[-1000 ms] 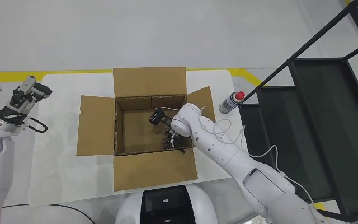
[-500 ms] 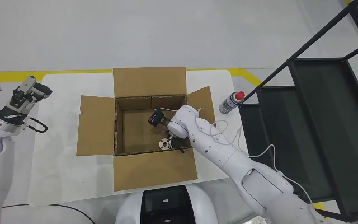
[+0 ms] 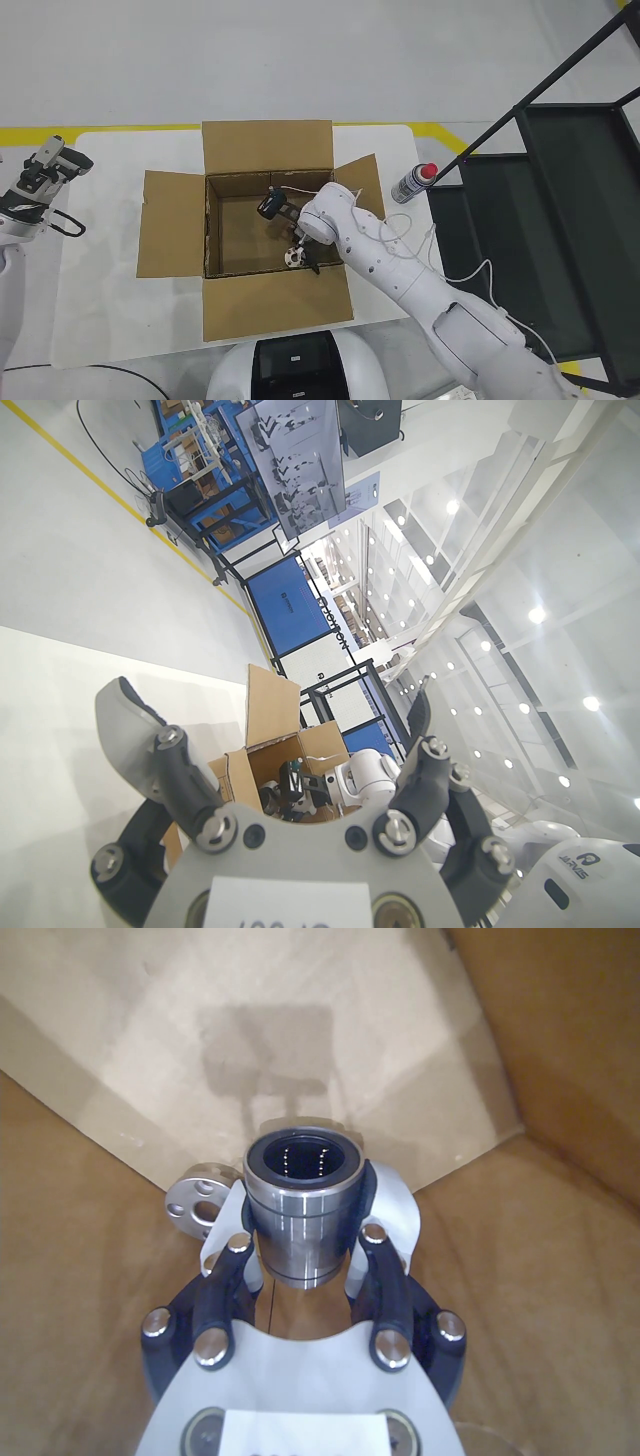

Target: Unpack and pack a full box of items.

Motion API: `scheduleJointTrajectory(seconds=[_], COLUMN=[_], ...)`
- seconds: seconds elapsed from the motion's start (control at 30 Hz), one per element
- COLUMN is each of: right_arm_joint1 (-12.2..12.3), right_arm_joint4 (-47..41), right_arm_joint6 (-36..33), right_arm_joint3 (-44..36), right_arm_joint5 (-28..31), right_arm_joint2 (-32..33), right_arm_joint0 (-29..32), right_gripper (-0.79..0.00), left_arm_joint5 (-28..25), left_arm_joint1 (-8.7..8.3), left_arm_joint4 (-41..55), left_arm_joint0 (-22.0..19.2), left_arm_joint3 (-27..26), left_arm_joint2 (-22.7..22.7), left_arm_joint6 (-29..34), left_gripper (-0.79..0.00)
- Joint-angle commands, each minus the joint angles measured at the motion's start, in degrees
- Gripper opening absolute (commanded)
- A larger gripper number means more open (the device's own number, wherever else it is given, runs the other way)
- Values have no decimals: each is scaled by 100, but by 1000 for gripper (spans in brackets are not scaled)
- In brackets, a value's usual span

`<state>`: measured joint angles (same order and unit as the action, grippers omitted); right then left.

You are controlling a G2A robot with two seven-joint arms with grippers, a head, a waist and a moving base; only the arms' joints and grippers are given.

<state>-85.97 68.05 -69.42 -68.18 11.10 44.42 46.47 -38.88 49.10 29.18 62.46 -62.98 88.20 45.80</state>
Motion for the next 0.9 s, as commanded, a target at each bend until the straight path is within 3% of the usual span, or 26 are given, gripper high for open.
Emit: scheduleJointTrajectory(seconds=[0.0,0.4,0.5,0.87], right_arm_joint1=[59,488,535,535], right_arm_joint4=[5,84,-48,-48], right_arm_joint6=[-4,934,1203,1203], right_arm_joint3=[-353,-2815,-2949,-2949], right_arm_joint5=[90,794,1083,1083], right_arm_joint2=[124,1305,1434,1434], right_arm_joint0=[140,1393,1530,1530], right_gripper=[-785,-785,-785,-785], left_arm_joint5=[0,0,0,0], left_arm_joint1=[0,0,0,0], left_arm_joint4=[0,0,0,0], left_arm_joint0=[0,0,0,0], left_arm_joint3=[0,0,0,0], left_arm_joint2=[0,0,0,0], left_arm_joint6=[0,0,0,0], left_gripper=[0,0,0,0])
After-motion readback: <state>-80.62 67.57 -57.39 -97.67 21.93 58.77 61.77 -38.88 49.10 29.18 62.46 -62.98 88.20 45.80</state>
